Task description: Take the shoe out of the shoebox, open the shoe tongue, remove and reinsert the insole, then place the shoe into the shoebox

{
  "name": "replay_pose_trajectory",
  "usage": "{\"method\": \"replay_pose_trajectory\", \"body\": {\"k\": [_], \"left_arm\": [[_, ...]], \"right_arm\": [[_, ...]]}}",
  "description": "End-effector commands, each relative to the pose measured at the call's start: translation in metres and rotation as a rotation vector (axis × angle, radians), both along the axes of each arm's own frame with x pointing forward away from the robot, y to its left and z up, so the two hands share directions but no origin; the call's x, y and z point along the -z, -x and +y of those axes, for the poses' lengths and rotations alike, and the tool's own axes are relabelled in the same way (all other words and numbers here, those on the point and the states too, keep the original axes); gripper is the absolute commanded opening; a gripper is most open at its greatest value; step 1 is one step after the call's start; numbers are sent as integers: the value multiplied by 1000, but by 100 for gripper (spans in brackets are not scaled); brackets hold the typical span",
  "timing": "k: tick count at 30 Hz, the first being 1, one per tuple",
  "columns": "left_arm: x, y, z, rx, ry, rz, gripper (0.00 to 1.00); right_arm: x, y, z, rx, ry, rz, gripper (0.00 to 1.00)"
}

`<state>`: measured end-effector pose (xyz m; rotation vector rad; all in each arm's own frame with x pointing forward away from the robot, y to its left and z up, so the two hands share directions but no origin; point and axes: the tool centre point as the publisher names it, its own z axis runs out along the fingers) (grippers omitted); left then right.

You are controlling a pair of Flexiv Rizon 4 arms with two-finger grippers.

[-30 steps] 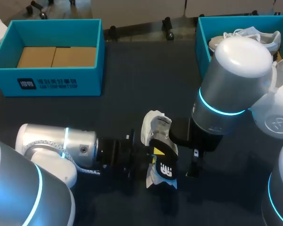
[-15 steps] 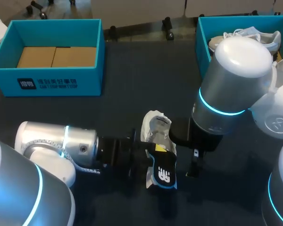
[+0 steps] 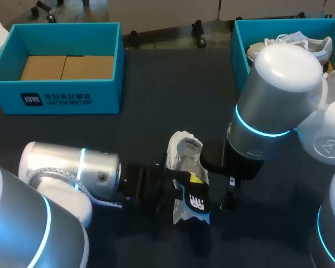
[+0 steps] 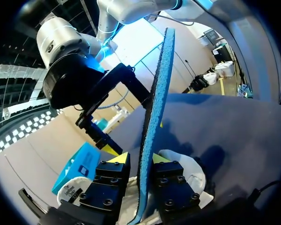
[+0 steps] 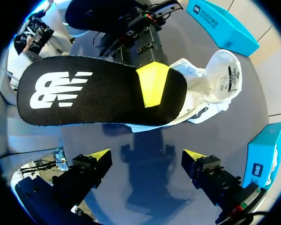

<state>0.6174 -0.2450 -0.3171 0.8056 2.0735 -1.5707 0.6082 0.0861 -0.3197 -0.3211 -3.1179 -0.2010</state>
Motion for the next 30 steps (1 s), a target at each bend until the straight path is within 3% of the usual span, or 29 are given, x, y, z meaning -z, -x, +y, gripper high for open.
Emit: {"method": "replay_pose_trajectory", "body": {"k": [1,2,3,11,30], "left_arm": [[-1,2,-7,-1,-21,-1,23],[0,2,-8,-3,-26,-4,16],[0,1,-9,-5,-29,-7,0],[4,-2,-8,-9,-35,-16,0],[32,-33,9,-115,-34,-89,0]], "right_arm": [[2,0,1,0,-1,-1,100],[2,0,1,0,-1,-1,100],[2,0,1,0,-1,-1,100],[2,0,1,0,-1,-1,100],[2,0,1,0,-1,-1,100]]}}
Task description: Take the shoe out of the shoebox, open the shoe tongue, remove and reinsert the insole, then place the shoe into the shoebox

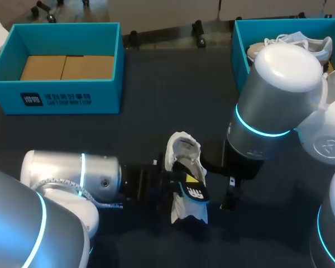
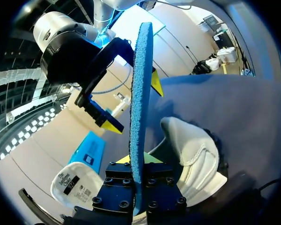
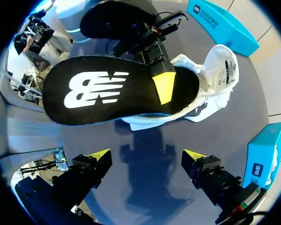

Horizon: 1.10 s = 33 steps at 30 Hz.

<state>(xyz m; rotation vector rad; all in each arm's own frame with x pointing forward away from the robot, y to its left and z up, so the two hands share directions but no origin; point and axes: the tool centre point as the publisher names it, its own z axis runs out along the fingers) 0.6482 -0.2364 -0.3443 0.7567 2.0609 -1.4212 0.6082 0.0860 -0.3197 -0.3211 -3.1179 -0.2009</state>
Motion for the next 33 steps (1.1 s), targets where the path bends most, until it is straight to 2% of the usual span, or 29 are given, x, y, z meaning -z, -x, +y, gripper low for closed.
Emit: {"method": "replay_pose_trajectory", "body": {"k": [1,10,11,12,16,30,32,33], "left_arm": [[5,-3,1,-20,12,-4,0],[-1,1,4,-24,30,4,1],[-2,2,4,-22,35,6,10],[-3,2,4,-22,37,6,15],[-9,5,4,-19,58,1,23],[-26,22,-1,13,109,-42,25],[-27,25,-2,21,115,-46,24],[-28,26,-3,26,117,-50,19]], "right_arm": [[2,0,1,0,-1,-1,100],[2,0,1,0,-1,-1,100],[2,0,1,0,-1,-1,100],[2,0,1,0,-1,-1,100],[2,0,1,0,-1,-1,100],[2,0,1,0,-1,-1,100],[2,0,1,0,-1,-1,100],[2,0,1,0,-1,-1,100]]}}
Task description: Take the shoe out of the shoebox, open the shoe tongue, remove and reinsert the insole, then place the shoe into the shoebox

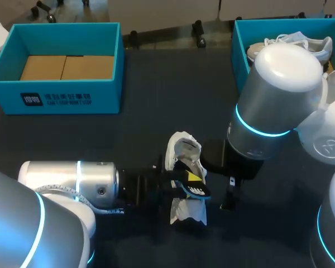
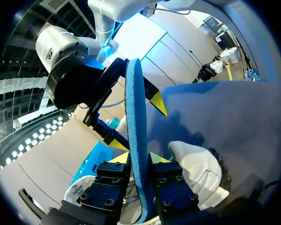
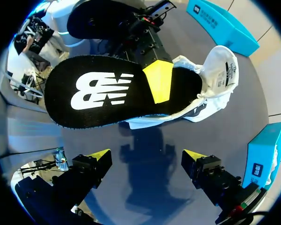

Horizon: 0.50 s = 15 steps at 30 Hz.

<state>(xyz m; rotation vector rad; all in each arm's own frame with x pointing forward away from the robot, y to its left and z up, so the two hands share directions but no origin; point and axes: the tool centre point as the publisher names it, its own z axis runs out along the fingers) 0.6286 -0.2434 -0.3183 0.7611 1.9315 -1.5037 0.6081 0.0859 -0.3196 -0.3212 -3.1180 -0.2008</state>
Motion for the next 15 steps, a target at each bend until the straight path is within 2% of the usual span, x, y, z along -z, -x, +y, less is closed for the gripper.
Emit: {"method": "replay_pose_trajectory", "body": {"k": [1,2,7,15], "left_arm": [[-3,8,4,5,9,-14,7],[-3,8,3,8,6,-25,0],[-1,8,0,2,-9,-85,0],[13,-7,-1,-8,-33,-120,0]], "right_arm": [[3,0,1,0,-1,0,100],[3,0,1,0,-1,0,100],[3,0,1,0,-1,0,100],[3,0,1,0,-1,0,100]]}}
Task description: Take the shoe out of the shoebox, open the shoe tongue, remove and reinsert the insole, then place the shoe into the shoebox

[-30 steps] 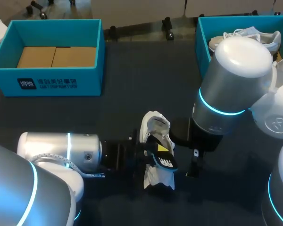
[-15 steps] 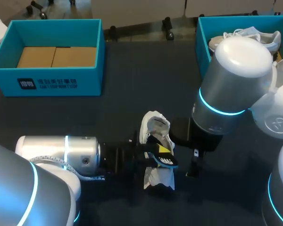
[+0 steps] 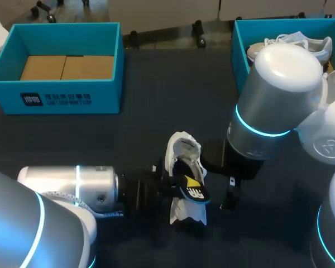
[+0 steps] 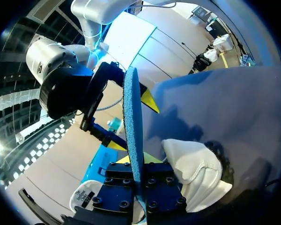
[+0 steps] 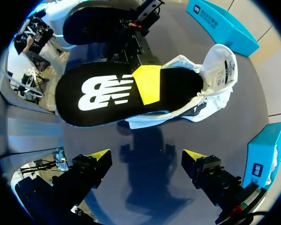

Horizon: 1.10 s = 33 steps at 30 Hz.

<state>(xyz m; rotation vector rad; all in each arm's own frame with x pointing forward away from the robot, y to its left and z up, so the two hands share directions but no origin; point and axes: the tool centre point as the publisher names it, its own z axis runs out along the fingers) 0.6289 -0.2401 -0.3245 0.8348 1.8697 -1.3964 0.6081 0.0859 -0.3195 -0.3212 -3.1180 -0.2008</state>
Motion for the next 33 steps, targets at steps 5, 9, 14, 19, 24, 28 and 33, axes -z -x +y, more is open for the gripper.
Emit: {"method": "replay_pose_trajectory", "body": {"k": [5,9,14,19,24,28,33], "left_arm": [[14,-16,-3,-3,-14,-8,0],[18,-24,0,-11,-23,-20,0],[24,-34,3,-23,-37,-16,0],[22,-30,7,-16,-26,24,0],[13,-19,8,-3,-14,22,25],[6,-12,8,10,-3,15,27],[-1,-1,8,37,15,3,24]], "right_arm": [[3,0,1,0,-1,-1,100],[3,0,1,0,-1,-1,100],[3,0,1,0,-1,-1,100],[3,0,1,0,-1,-1,100],[3,0,1,0,-1,-1,100],[3,0,1,0,-1,-1,100],[3,0,1,0,-1,-1,100]]}}
